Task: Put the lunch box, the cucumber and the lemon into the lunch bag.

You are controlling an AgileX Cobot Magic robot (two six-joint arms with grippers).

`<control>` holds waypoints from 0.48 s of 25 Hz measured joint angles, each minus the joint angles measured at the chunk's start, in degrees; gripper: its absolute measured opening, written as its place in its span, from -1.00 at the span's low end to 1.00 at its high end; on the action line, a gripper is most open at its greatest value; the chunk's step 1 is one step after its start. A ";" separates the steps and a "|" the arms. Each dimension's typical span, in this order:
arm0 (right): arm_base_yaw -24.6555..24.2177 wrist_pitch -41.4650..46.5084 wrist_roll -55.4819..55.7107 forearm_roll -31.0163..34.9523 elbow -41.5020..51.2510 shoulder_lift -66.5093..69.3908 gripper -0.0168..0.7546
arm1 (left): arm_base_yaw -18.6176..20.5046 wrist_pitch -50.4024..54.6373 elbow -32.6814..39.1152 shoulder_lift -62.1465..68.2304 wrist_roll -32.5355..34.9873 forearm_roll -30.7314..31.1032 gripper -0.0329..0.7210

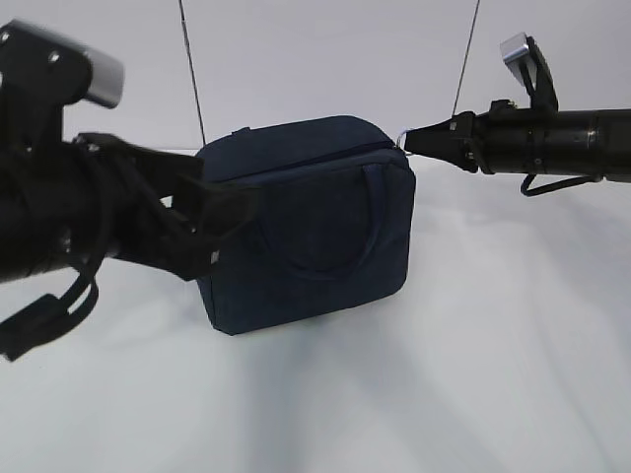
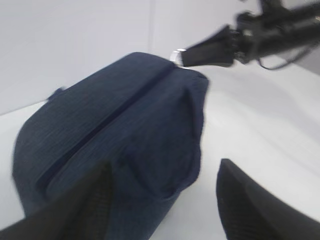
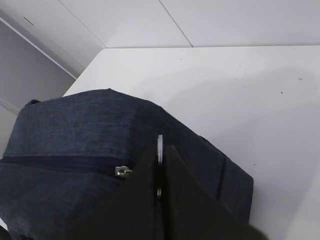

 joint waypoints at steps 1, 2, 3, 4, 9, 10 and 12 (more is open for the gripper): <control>0.00 0.00 0.00 0.00 0.00 0.00 -0.90 | 0.00 4.32 -2.66 -0.10 1.34 1.32 0.32; 0.00 0.00 0.00 0.00 0.00 0.00 -0.90 | 0.00 8.42 -5.00 0.04 2.17 2.47 0.32; 0.00 0.00 0.00 0.00 0.00 0.00 -0.90 | 0.00 11.48 -7.96 0.48 2.56 3.90 0.32; 0.00 0.00 0.00 0.00 0.00 0.00 -0.90 | 0.12 14.97 -10.99 1.22 2.83 5.45 0.32; 0.00 0.00 0.09 0.00 0.00 0.00 -0.90 | 0.83 29.62 -24.29 7.78 3.34 12.67 0.32; 0.00 0.00 0.24 0.00 0.00 0.00 -0.90 | 0.93 31.29 -26.70 9.47 3.44 14.08 0.32; 0.00 0.00 0.48 0.00 0.00 0.00 -0.90 | 0.97 33.90 -30.53 12.68 3.92 15.99 0.31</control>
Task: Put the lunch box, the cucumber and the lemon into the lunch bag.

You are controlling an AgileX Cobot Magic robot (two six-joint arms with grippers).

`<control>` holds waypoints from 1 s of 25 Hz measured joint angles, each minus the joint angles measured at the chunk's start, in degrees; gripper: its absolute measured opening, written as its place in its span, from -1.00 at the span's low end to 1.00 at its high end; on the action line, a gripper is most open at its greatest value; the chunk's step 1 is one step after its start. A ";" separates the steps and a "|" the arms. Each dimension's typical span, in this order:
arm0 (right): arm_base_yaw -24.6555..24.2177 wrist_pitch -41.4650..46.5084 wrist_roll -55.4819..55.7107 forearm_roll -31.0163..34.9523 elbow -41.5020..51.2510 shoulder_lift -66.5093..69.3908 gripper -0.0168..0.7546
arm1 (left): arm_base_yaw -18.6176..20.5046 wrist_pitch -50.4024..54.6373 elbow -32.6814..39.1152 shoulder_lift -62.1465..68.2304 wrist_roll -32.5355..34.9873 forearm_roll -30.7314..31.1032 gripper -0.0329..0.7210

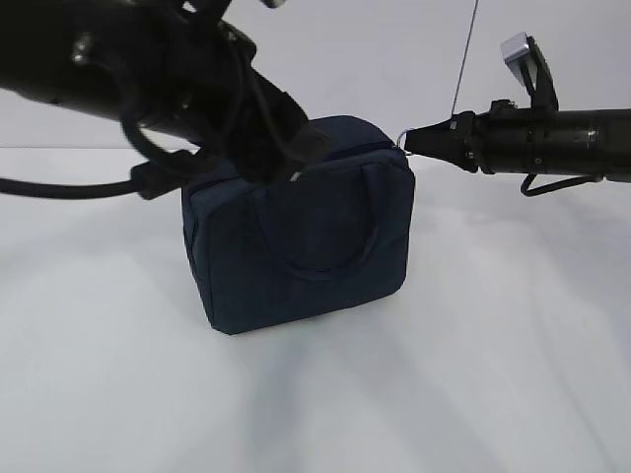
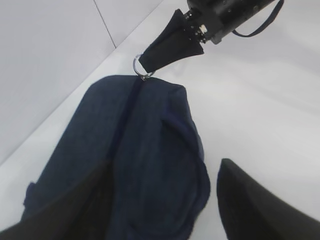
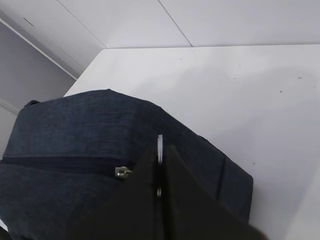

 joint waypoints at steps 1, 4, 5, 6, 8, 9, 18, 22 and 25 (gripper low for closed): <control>0.00 0.00 0.20 0.00 0.00 0.00 -0.90 | 0.00 0.72 -1.81 1.22 0.37 0.78 0.31; 0.00 0.00 0.66 0.00 0.00 0.00 -0.90 | 0.00 2.98 -5.81 5.13 2.23 2.20 0.30; 0.00 0.00 0.83 0.00 0.00 0.00 -0.90 | 0.09 3.33 -6.80 6.04 2.76 2.47 0.30; 0.00 0.00 1.25 0.00 0.00 0.00 -0.90 | 0.09 3.78 -7.60 6.99 3.05 2.50 0.29; 0.40 0.00 1.68 0.00 0.00 0.00 -0.90 | 0.09 4.28 -8.51 8.27 3.72 2.72 0.29; 0.68 0.00 1.85 0.00 0.00 0.00 -0.90 | 0.09 4.28 -8.74 8.67 4.14 2.72 0.28; 8.17 -1.56 2.12 0.33 0.00 0.00 -0.90 | 0.09 4.50 -9.08 9.68 5.55 2.72 0.22; 8.55 -1.56 2.02 0.33 0.00 0.00 -0.90 | 0.09 4.40 -9.08 11.75 5.79 2.72 0.22; 8.92 -1.66 1.92 0.33 0.00 0.00 -0.90 | -0.54 4.26 -9.08 13.06 5.91 2.72 0.21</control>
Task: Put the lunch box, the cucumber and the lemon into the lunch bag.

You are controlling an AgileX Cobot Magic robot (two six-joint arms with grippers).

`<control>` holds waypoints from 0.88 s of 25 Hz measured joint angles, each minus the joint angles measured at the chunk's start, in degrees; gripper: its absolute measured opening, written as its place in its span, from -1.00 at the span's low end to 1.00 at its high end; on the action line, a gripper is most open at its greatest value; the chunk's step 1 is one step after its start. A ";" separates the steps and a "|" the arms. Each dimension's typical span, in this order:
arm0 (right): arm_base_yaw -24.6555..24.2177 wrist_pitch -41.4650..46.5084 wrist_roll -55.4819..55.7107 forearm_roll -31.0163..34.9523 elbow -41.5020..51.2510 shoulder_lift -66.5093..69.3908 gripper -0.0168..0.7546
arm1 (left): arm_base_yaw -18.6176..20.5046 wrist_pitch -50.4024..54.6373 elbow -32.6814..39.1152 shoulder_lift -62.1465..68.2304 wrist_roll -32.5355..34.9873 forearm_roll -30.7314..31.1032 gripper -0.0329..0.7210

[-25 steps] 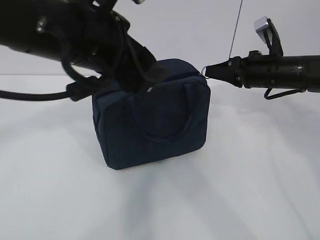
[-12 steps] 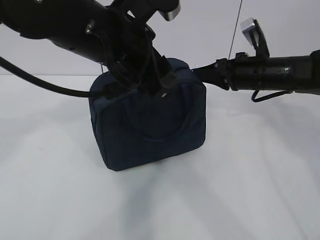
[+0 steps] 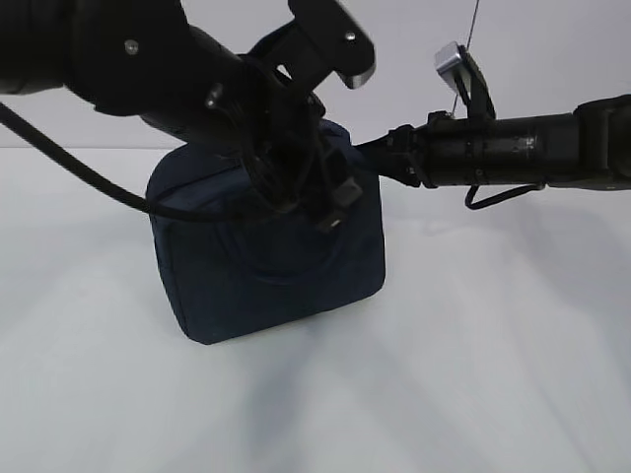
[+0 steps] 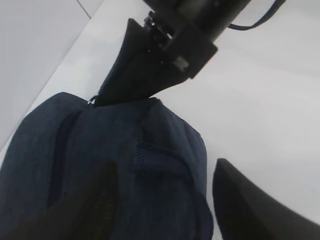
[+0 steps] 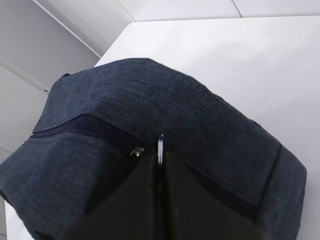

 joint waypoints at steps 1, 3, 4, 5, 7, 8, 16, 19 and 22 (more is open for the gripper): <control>0.46 -0.12 0.00 0.00 0.00 0.00 -0.90 | -0.27 -0.15 0.00 0.30 0.00 0.00 0.21; 1.45 -0.12 0.00 0.08 0.00 0.00 -0.90 | -0.63 -1.19 0.00 0.78 0.00 0.00 0.21; 1.75 -0.12 0.00 0.08 0.00 0.00 -0.90 | -0.63 -1.66 0.00 0.92 0.00 0.00 0.21; 1.87 -0.12 0.00 0.08 0.00 0.00 -0.90 | -0.75 -1.90 0.00 1.17 0.00 0.03 0.21; 2.00 -0.12 0.00 0.08 0.00 0.00 -0.90 | -0.75 -2.09 0.00 1.43 0.00 0.33 0.20; 2.00 -0.12 0.00 0.08 0.00 0.00 -0.90 | -0.75 -2.44 0.00 1.53 0.00 0.76 0.20; 2.00 -0.04 0.21 0.08 0.00 0.00 -0.90 | -0.75 -3.92 -0.01 2.82 0.00 2.96 0.19; 1.45 0.30 0.84 -0.27 0.00 0.00 -0.90 | -0.75 -4.45 -0.01 3.38 0.11 3.21 0.18; -0.03 0.84 2.28 -0.83 0.00 0.00 -0.90 | -0.75 -4.69 -0.01 3.48 0.11 3.76 0.18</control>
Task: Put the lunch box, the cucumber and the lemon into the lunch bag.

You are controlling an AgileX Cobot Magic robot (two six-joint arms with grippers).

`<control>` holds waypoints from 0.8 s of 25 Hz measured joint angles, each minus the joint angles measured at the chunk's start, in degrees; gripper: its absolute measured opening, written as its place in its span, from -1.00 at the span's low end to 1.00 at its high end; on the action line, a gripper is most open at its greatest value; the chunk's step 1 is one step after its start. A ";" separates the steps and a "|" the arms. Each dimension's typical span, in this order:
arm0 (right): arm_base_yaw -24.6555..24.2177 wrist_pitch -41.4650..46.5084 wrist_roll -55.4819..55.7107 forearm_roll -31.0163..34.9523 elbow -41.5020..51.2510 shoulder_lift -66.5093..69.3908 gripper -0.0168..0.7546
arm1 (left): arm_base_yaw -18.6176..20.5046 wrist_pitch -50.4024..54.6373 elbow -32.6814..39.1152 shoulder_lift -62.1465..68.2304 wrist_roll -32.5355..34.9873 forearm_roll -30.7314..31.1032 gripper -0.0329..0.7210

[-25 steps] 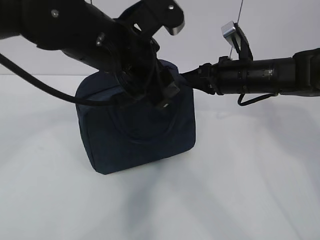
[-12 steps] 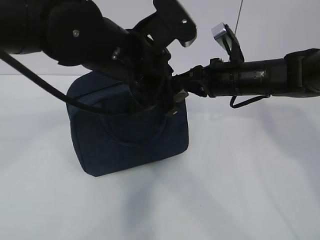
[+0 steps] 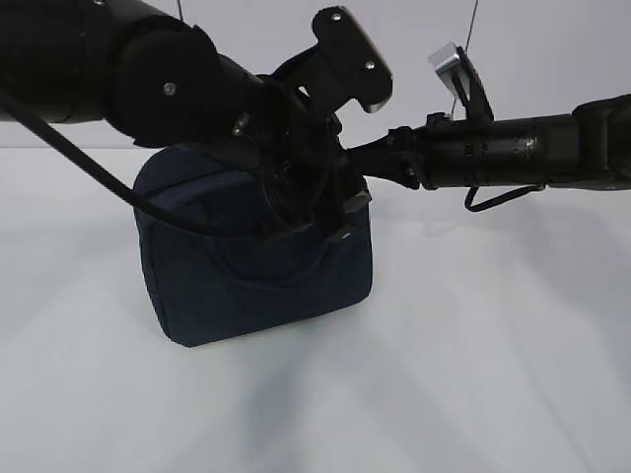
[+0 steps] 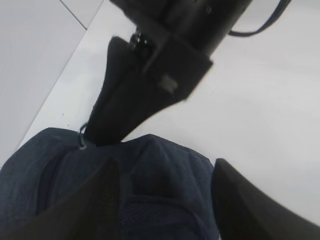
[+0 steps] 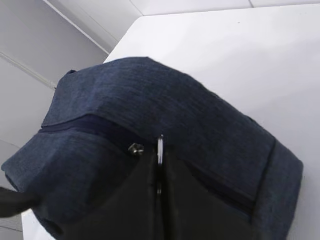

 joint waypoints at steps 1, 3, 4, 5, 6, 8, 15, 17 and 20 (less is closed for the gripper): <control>-0.65 0.55 0.37 -0.28 0.00 0.00 -0.90 | 0.00 0.00 0.00 0.10 0.00 0.24 0.18; -1.79 1.79 0.92 -0.64 0.00 0.00 -0.90 | 0.00 -0.14 0.00 0.13 0.00 0.62 0.18; -2.19 2.28 1.07 -0.74 0.00 0.00 -0.90 | 0.00 -0.37 0.00 0.13 0.00 0.87 0.18; -2.55 2.32 1.19 -0.83 0.00 0.00 -0.90 | 0.00 -0.62 0.00 0.13 0.00 1.04 0.18; -2.66 2.36 1.31 -0.96 0.00 -0.11 -0.90 | 0.00 -0.83 0.00 0.13 0.00 1.19 0.18; -2.71 3.22 1.64 -1.37 0.00 -0.20 -0.90 | 0.00 -1.52 0.00 0.15 0.00 1.31 0.18; -2.71 4.88 2.14 -1.84 0.00 -0.46 -0.90 | 0.00 -2.38 0.00 1.23 0.00 4.47 0.18; -2.71 4.88 2.14 -1.98 0.00 -0.46 -0.90 | 0.22 -2.38 0.00 1.72 0.00 5.81 0.18; -2.71 5.20 2.14 -2.12 0.00 -0.46 -0.90 | 1.22 -2.38 0.00 1.73 0.00 6.54 0.18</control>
